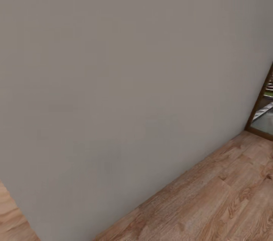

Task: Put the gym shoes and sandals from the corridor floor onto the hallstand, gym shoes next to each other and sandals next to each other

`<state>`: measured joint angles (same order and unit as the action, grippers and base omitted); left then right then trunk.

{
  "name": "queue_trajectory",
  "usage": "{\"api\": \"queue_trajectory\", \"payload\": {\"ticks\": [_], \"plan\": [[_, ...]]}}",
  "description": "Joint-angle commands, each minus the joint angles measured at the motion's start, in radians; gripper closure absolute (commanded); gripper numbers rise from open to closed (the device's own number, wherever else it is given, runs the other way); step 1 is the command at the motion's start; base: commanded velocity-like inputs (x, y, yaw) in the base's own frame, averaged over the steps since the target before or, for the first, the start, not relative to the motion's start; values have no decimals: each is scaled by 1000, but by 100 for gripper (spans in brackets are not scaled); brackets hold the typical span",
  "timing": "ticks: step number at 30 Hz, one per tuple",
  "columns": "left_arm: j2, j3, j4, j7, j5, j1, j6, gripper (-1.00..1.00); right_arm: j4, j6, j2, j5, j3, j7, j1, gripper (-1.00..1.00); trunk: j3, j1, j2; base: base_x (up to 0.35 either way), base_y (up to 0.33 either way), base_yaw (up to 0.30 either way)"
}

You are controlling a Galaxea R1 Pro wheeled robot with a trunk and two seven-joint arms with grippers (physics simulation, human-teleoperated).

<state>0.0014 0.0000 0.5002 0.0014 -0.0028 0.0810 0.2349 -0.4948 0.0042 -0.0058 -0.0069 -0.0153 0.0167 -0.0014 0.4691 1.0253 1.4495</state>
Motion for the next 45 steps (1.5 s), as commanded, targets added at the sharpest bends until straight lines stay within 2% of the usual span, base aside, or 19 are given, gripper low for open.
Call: {"api": "queue_trajectory", "payload": {"ticks": [1, 19, 35, 45], "plan": [[0, 0, 0, 0, 0, 0, 3, -100, -1, 0, 0, -1, -2, 2, 0, -100, 1, 0, 1, -126, -243, -254], [0, 0, 0, 0, 0, 0, 3, -100, -2, 0, -2, -1, -3, 2, 0, -100, 3, 0, 1, -40, -212, -254], [2, 2, -2, 1, 0, 0, 1, -100, -2, 0, -3, -1, -3, 2, 0, -100, 12, 0, 1, 5, -19, -254], [2, 2, -2, 1, 0, 0, 1, -100, -1, 0, -3, -1, -3, 2, 0, -100, 18, 0, 1, 199, -92, -254]]}}
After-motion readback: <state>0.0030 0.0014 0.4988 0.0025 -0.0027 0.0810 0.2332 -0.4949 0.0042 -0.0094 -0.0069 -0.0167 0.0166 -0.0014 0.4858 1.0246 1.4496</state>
